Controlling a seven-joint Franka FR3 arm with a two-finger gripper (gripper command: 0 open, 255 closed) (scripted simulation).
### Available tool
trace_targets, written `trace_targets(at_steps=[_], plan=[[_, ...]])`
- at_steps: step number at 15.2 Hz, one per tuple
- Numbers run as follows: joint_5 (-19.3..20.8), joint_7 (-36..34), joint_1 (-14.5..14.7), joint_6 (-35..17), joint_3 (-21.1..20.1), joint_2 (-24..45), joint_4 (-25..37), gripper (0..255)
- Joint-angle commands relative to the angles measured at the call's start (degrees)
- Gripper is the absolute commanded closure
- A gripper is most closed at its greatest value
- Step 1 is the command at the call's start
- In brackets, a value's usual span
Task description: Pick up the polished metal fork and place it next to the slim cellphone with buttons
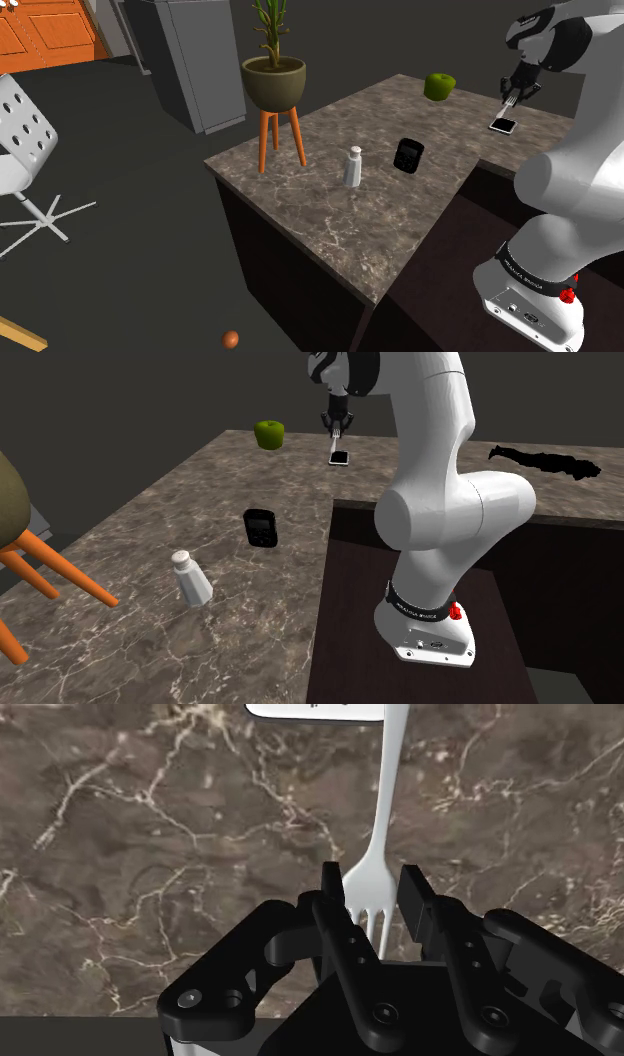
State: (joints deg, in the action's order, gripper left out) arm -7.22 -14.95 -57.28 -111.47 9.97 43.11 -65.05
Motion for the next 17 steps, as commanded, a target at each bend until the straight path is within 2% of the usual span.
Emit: trace_targets(at_steps=[1, 5, 12, 13, 17], plan=[[-0.08, 0.10, -0.01, -1.21, -0.05, 0.41, -0.78, 255], [-0.22, 0.21, 0.04, -3.44, -0.14, 1.11, -2.32, 255], [-0.22, 0.22, 0.04, -3.43, -0.14, 1.11, -2.30, 255], [-0.22, 0.22, 0.04, -3.43, -0.14, 1.11, -2.30, 0], [-0.22, 0.22, 0.04, -3.43, -0.14, 1.11, -2.30, 0]])
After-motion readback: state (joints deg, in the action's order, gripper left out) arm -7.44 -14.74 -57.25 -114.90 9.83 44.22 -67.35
